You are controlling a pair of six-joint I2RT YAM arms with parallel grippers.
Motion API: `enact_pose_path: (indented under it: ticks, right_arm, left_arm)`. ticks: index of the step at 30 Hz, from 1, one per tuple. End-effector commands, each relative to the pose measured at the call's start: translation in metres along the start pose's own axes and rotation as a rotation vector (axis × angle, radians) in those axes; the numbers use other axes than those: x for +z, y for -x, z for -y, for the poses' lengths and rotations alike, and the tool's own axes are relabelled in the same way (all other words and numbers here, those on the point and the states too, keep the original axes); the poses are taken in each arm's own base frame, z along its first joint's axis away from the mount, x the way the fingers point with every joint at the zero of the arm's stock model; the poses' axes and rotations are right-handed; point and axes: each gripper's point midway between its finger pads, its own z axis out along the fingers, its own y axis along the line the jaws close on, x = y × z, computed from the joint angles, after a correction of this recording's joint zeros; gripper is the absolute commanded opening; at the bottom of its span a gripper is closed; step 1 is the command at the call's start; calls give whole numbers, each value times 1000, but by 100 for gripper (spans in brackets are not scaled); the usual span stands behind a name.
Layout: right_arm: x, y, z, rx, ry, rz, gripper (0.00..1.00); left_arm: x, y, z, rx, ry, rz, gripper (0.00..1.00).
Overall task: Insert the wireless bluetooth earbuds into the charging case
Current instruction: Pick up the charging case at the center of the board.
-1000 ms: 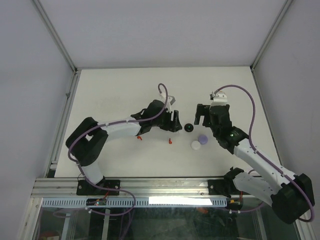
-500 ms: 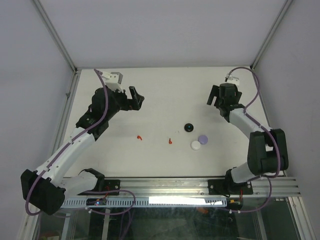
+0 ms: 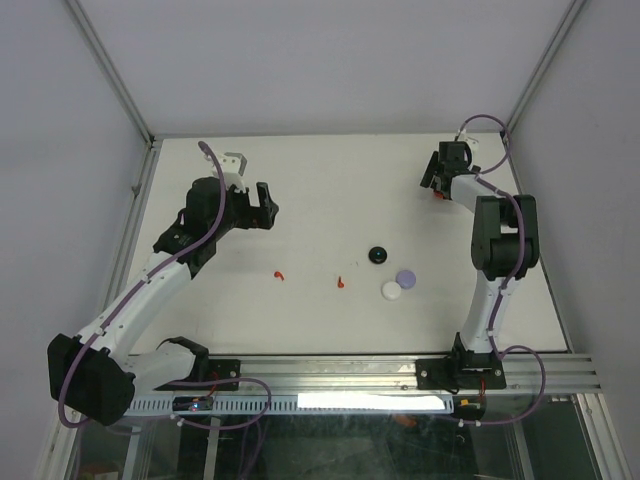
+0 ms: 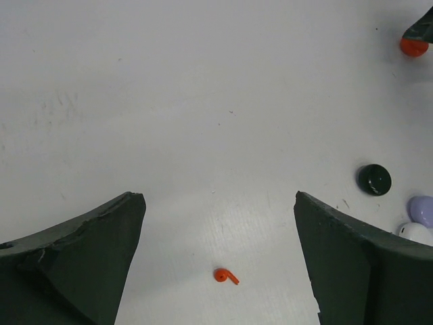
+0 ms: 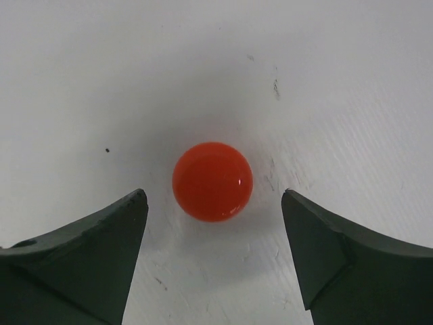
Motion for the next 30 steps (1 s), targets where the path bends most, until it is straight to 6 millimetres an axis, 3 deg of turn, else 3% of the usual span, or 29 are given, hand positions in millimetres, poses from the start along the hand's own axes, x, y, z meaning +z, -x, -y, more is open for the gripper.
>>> enact_pose_path:
  ticks: [1,6,15,18,24,30]
  right_arm:
    - [13,24,1,43,-41,11,82]
    - [27,12,2,30,-55,-47,74]
    - [35,1,-4,-16,-18,-84,58]
    - [31,-2,-4,-44,-1,-96,48]
    - [-3,-3,-16,-139,102,-88,42]
    - [-67,2,-46,-307,266,15,40]
  left_arm:
    - [-5,10,5,33,-44,30,95]
    - [-3,7,10,31,-75,14,91]
    - [-4,6,13,25,-100,8,87]
    - [-3,6,14,21,-112,3,86]
    - [-3,6,17,2,-140,-2,85]
    - [-5,7,24,-21,-188,-7,84]
